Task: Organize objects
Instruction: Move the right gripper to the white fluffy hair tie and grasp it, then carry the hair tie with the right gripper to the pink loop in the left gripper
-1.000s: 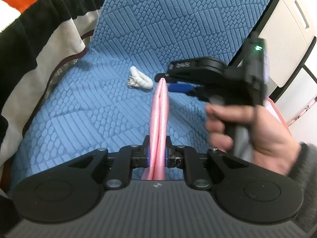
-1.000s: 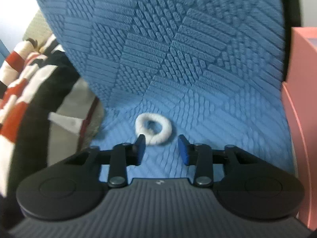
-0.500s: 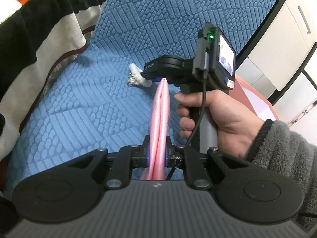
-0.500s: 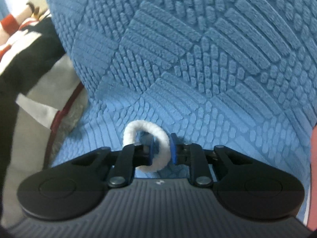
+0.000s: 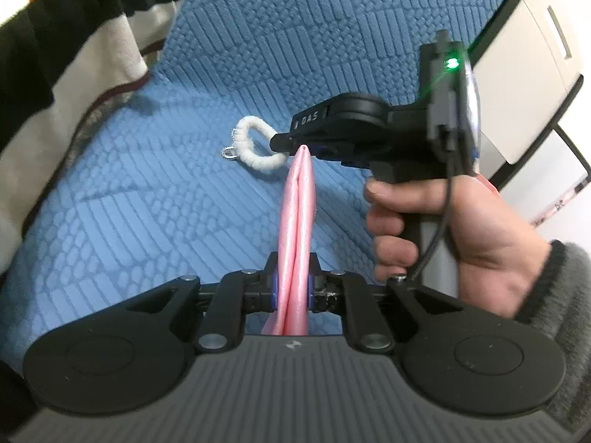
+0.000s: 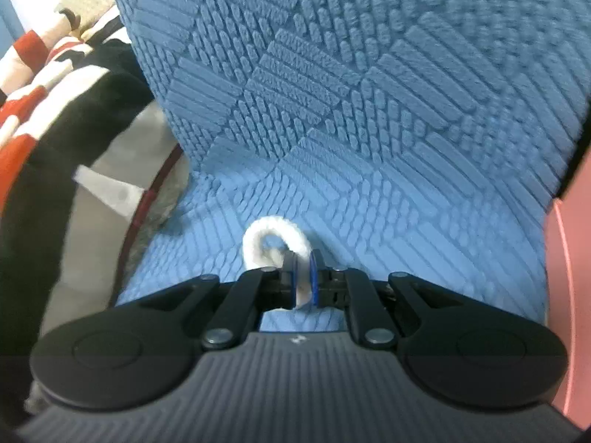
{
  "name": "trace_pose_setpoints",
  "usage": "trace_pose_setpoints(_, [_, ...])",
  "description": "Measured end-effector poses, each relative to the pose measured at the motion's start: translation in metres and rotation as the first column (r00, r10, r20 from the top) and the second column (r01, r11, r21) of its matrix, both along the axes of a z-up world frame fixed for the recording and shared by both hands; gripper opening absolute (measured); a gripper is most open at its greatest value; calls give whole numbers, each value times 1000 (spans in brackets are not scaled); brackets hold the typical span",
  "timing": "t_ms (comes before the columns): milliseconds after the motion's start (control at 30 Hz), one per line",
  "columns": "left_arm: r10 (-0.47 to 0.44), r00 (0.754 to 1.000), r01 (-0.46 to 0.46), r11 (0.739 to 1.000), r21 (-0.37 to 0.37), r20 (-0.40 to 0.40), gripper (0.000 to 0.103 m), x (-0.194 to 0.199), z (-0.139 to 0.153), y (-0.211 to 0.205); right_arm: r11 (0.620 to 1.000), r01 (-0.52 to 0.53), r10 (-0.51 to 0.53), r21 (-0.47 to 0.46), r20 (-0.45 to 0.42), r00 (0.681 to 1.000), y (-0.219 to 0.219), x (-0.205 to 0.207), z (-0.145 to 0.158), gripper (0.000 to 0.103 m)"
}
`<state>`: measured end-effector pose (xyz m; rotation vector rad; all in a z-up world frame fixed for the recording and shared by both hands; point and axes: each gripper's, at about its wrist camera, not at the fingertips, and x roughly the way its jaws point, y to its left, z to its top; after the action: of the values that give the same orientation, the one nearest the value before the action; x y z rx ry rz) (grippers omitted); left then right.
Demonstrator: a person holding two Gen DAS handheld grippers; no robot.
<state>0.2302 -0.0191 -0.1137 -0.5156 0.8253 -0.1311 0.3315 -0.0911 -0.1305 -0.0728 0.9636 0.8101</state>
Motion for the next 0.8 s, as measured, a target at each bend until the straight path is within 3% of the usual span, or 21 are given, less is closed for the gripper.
trace_pose_setpoints(467, [-65,996,65,998,4,-62,14,8,-15,-26,999,51,-49,16,-106,993,-62,-28,30,10])
trace_pose_setpoints(800, [-156,987,158,983,95,-32,14,5,-16,-57,992,39,-27,119,-98,995,-74,-42,79,10])
